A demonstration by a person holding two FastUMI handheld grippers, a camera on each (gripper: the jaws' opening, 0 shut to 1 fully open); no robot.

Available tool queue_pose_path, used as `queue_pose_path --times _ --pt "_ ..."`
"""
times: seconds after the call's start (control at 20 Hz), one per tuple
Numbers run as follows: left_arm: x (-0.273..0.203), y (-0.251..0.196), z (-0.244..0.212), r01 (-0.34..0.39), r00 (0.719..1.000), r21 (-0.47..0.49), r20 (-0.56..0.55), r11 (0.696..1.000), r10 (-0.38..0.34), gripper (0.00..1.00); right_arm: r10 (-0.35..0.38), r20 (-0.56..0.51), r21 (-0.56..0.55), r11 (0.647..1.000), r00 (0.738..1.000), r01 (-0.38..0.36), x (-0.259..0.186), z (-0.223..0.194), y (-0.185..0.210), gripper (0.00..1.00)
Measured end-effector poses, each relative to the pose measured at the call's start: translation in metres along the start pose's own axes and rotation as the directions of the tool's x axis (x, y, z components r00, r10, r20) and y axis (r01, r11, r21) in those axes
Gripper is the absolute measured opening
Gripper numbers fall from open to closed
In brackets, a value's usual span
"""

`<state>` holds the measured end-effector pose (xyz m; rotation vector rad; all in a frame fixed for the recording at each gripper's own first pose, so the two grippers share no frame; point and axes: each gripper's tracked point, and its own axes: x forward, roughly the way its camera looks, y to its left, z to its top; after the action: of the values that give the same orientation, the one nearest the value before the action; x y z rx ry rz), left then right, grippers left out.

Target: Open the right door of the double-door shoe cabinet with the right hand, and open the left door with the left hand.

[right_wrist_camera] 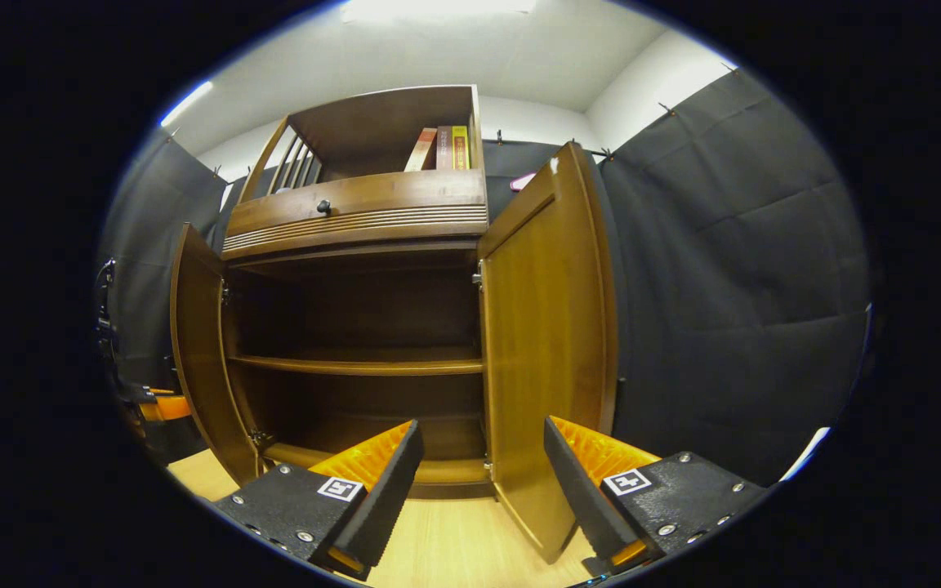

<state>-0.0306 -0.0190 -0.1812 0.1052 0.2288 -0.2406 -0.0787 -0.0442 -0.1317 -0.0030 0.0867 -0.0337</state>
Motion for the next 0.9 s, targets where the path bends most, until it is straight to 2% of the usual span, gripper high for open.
queue_pose_path --times 0.15,0.2,0.4,0.45,0.55,0.6,0.75,0.8,0.85,0.9 --pt "-0.011 0.012 0.001 -0.025 1.000 0.011 0.005 1.000 0.025 0.30 0.027 -0.010 0.002 1.000 1.000 -0.027 0.007 -0.008 0.011 0.92" --pt "-0.011 0.015 0.001 -0.026 1.000 0.012 0.010 1.000 0.026 0.24 0.034 -0.011 -0.001 0.999 0.999 -0.034 0.008 -0.011 0.014 0.92" --pt "-0.017 0.025 0.001 -0.030 0.999 -0.004 0.017 1.000 0.030 0.24 0.071 -0.021 0.009 0.997 0.997 -0.071 0.018 -0.014 0.032 0.92" --pt "-0.018 0.027 0.000 -0.035 0.999 -0.004 0.018 0.999 0.035 0.24 0.077 -0.022 0.005 0.997 0.997 -0.077 0.015 -0.002 0.034 0.92" --pt "-0.023 0.035 0.001 -0.044 0.999 -0.001 0.023 0.999 0.044 0.24 0.086 -0.025 -0.001 0.996 0.996 -0.087 0.022 -0.016 0.041 0.92" --pt "-0.026 0.040 0.001 -0.050 0.998 -0.002 0.025 0.999 0.050 0.24 0.092 -0.026 -0.001 0.996 0.995 -0.093 0.023 -0.017 0.046 1.00" --pt "-0.036 0.068 -0.003 -0.105 0.994 -0.004 0.022 0.994 0.105 0.23 0.108 -0.030 0.005 0.994 0.994 -0.108 0.029 -0.020 0.056 1.00" --pt "-0.038 0.079 -0.002 -0.125 0.992 0.000 0.030 0.992 0.124 0.19 0.114 -0.031 0.006 0.993 0.993 -0.114 0.032 -0.021 0.061 0.92" --pt "-0.040 0.087 -0.002 -0.146 0.989 -0.001 0.025 0.989 0.146 0.17 0.120 -0.033 0.007 0.993 0.992 -0.120 0.033 -0.023 0.064 1.00" --pt "-0.044 0.095 0.001 -0.165 0.986 -0.011 0.027 0.986 0.165 0.18 0.127 -0.035 0.006 0.992 0.991 -0.127 0.034 -0.024 0.068 1.00"
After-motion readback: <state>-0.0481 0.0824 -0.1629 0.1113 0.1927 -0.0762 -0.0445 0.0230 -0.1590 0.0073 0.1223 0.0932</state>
